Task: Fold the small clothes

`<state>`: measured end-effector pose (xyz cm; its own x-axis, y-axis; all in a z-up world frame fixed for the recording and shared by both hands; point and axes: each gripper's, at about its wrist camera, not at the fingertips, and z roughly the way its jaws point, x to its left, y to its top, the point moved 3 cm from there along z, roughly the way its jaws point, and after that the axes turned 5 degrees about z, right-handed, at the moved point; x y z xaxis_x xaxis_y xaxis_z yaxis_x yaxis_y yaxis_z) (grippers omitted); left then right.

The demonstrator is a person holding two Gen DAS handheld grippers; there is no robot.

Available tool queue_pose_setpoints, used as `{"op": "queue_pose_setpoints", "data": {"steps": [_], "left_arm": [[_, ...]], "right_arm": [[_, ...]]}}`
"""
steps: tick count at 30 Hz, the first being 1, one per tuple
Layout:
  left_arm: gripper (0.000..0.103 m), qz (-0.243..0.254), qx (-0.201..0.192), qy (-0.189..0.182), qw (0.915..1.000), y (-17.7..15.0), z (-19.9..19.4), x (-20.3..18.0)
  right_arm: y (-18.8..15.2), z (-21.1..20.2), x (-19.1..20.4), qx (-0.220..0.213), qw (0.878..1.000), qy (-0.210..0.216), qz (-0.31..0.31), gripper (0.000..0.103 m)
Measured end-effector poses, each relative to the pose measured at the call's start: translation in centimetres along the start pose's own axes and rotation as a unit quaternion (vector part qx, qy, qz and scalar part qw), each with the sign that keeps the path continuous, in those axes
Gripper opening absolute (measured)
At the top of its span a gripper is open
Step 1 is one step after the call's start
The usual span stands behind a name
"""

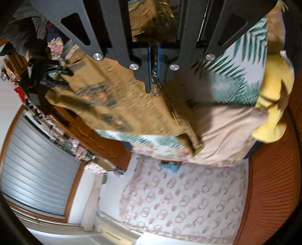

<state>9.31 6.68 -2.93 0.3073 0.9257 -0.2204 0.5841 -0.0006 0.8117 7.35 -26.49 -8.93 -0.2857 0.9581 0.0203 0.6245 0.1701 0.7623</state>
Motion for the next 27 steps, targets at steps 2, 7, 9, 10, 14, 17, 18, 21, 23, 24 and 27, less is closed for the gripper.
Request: {"op": "queue_pose_setpoints", "data": {"steps": [2,7,9,10,14,17,18,21,23,24,27], "left_arm": [[0.004,0.012,-0.003,-0.02,0.9997,1.5,0.7,-1.7],[0.004,0.037,-0.008,-0.072,0.9967,4.9,3.0,-5.7],[0.004,0.048,-0.01,-0.089,0.9948,6.0,4.0,-7.5],[0.004,0.054,-0.01,-0.098,0.9936,6.6,4.6,-8.5],[0.004,0.068,-0.002,-0.13,0.9891,8.0,6.5,-11.7],[0.004,0.078,0.001,-0.15,0.9857,9.2,7.4,-13.8],[0.004,0.084,0.001,-0.156,0.9842,9.6,7.7,-14.8],[0.004,0.106,0.001,-0.167,0.9802,10.5,8.0,-17.1],[0.004,0.123,0.001,-0.169,0.9779,10.7,8.3,-18.3],[0.004,0.127,0.003,-0.17,0.9774,10.5,8.4,-18.6],[0.004,0.126,0.018,-0.172,0.9769,9.6,9.7,-18.8]], "right_arm": [[0.3,-0.4,-0.4,0.006,1.0,0.012,0.013,0.077],[0.6,-2.3,-1.8,-0.005,1.0,0.013,0.022,0.077],[0.4,-3.1,-2.5,-0.01,1.0,0.007,0.027,0.077],[0.4,-3.5,-2.8,-0.013,0.999,0.005,0.031,0.077],[0.3,-5.1,-4.0,-0.027,0.999,0.003,0.041,0.077],[0.6,-6.5,-4.9,-0.044,0.998,-0.007,0.045,0.077],[0.6,-7.0,-5.2,-0.05,0.998,-0.008,0.048,0.077],[0.6,-8.4,-6.1,-0.067,0.996,-0.014,0.056,0.077],[0.6,-9.3,-6.8,-0.075,0.995,-0.019,0.059,0.077],[0.8,-9.7,-7.3,-0.078,0.995,-0.023,0.059,0.077],[1.7,-10.0,-8.6,-0.08,0.995,-0.022,0.062,0.072]]}}
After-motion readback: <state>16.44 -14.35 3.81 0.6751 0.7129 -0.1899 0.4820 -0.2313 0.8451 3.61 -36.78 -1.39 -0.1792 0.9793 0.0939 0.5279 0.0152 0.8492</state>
